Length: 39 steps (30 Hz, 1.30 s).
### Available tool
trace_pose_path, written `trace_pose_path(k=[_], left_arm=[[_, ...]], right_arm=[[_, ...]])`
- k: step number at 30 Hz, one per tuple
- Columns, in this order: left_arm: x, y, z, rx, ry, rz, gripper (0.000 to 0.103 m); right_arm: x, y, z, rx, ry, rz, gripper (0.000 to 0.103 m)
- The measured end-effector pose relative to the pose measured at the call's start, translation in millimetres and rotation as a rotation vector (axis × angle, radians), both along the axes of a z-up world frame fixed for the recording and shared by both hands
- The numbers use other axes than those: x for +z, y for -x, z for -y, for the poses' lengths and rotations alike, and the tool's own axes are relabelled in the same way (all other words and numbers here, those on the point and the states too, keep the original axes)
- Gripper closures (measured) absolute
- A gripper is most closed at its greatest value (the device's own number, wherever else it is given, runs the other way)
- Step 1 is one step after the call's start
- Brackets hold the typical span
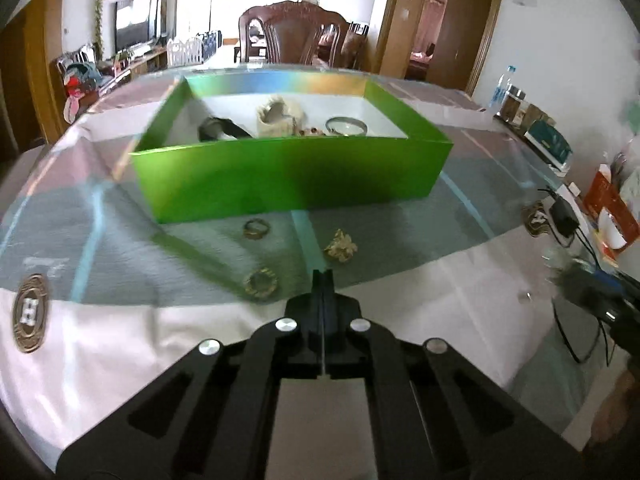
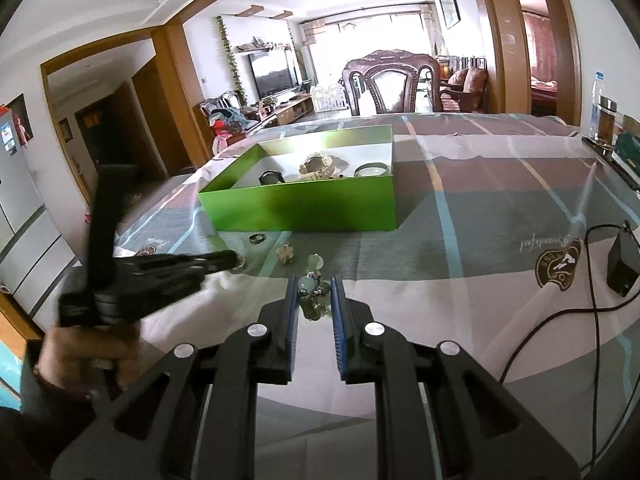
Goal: Organize jewelry
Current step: 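Grasp the gold flower brooch with the left tool while the right tool holds the green ring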
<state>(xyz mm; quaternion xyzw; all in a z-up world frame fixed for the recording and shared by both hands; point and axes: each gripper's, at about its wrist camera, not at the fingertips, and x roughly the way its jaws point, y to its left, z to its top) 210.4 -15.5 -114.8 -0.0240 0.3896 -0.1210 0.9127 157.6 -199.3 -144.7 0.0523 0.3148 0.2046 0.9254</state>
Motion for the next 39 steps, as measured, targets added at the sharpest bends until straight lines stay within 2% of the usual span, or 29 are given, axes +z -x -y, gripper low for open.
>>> trace_pose_path(k=[2,3,4,5,6,7,10,13,15,16,19,24,28,29,30,31,32,33,34,35,37,39], left_arm=[[6.8,7.2,-3.4,0.002,0.002,0.023,0.101],[8.9,8.9,-3.7,0.014,-0.015,0.038,0.097],[10.4,7.1,-0.9,0.024,-0.049,0.048,0.068],[10.9,4.0,3.7,0.022,-0.067,0.054,0.035],[11.0,2.4,7.8,0.015,-0.074,0.064,0.031],[9.2,-2.2,16.4,-0.009,-0.092,0.063,0.034],[-2.3,-21.3,37.3,-0.061,-0.129,0.012,0.065],[-16.3,-40.3,49.6,-0.075,-0.156,-0.033,0.077],[-26.0,-50.2,53.4,-0.091,-0.146,-0.072,0.092],[-30.2,-52.7,54.7,-0.095,-0.142,-0.083,0.103],[-29.6,-47.4,48.7,-0.082,-0.106,-0.067,0.103],[3.2,-2.9,21.5,-0.075,-0.020,0.041,0.103],[20.7,25.6,7.9,-0.092,-0.018,0.070,0.103],[20.9,25.7,10.9,-0.101,-0.039,0.069,0.097],[20.2,22.3,15.4,-0.103,-0.075,0.074,0.086],[19.8,19.5,19.1,-0.093,-0.101,0.089,0.048],[19.4,16.9,20.8,-0.091,-0.107,0.108,0.028],[18.1,10.7,25.7,-0.106,-0.097,0.127,0.030],[15.2,4.1,28.3,-0.114,-0.091,0.112,0.039],[10.1,-5.2,31.7,-0.119,-0.091,0.087,0.054],[-1.9,-26.8,40.5,-0.115,-0.107,0.038,0.068],[-10.8,-40.9,48.3,-0.122,-0.117,0.003,0.072]], right_arm=[[-1.0,-0.7,-1.4,0.005,-0.001,-0.001,0.087],[-0.9,-0.8,-1.1,0.008,0.000,0.000,0.087],[-0.8,-1.4,-1.3,0.009,0.000,0.001,0.087],[-0.4,-2.2,-1.3,0.009,-0.005,0.002,0.087],[0.4,-1.7,-1.2,0.007,-0.009,0.004,0.087],[0.4,-1.2,-0.1,0.006,-0.013,0.005,0.087],[-1.1,-0.2,2.8,0.003,-0.015,0.003,0.087],[-0.9,2.4,6.9,-0.007,-0.014,0.001,0.087],[-0.3,4.0,8.8,-0.009,-0.010,0.000,0.087],[0.0,4.3,9.3,-0.009,-0.009,0.000,0.087],[-0.1,5.4,10.0,-0.008,-0.011,0.002,0.087],[0.0,9.4,6.0,0.008,-0.011,0.007,0.087],[-1.3,7.3,1.5,0.019,-0.013,0.006,0.087],[-1.9,6.5,-0.2,0.024,-0.014,0.004,0.087],[-1.8,7.0,-2.0,0.027,-0.014,0.004,0.087],[-2.1,7.1,-3.4,0.029,-0.015,0.003,0.087],[-1.9,8.3,-4.8,0.031,-0.015,0.003,0.087],[-2.1,8.9,-5.1,0.033,-0.015,0.002,0.087],[-2.6,9.6,-4.8,0.033,-0.014,0.001,0.087],[-3.2,10.3,-3.4,0.029,-0.013,-0.002,0.087],[-3.0,10.4,1.2,0.020,-0.012,-0.004,0.087],[-2.8,10.9,4.9,0.010,-0.011,-0.003,0.087]])
